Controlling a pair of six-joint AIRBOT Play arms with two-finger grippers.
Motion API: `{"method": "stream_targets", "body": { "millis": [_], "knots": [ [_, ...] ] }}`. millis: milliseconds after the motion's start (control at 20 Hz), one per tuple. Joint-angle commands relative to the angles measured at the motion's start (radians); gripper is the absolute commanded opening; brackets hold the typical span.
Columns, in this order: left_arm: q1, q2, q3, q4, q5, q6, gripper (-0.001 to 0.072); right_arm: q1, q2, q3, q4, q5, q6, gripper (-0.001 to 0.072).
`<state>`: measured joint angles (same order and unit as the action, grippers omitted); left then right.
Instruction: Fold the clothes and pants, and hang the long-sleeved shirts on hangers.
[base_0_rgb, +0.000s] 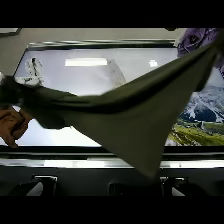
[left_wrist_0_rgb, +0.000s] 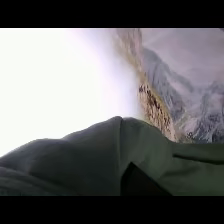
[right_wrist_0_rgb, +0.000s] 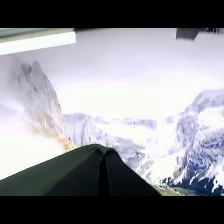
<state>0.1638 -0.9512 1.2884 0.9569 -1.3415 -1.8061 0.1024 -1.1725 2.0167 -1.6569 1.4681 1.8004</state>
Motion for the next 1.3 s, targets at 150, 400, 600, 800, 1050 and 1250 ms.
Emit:
{"method": "stream_targets", "body": {
  "millis": [150,400,600,800,1050,1250],
  "knots": [
    [-0.165,-0.311,-0.408,-0.007,0.467,0.003,0.0019,0.0,-0.557,-0.01,0.136,-0.116,0.034,0.0025],
    [-0.105,-0.568,-0.271,-0.075,0.589,0.085,0.002,0.0,-0.8,-0.01,0.335,-0.296,0.122,0.0026],
    [-0.044,-0.655,-0.093,-0.112,0.503,0.188,0.0154,0.0,-0.808,-0.01,0.389,-0.294,0.116,0.0152],
    [0.087,-0.621,0.041,-0.111,0.309,0.227,0.0684,-0.002,-0.712,-0.01,0.256,-0.14,-0.024,0.0439],
    [0.316,-0.43,-0.043,-0.1,0.158,0.313,0.0684,-0.079,-0.514,-0.01,0.182,0.087,-0.213,0.0557],
    [0.407,-0.28,-0.27,-0.1,0.155,0.367,0.068,-0.262,-0.328,-0.222,0.37,0.094,-0.275,0.0557]
  ]
}}
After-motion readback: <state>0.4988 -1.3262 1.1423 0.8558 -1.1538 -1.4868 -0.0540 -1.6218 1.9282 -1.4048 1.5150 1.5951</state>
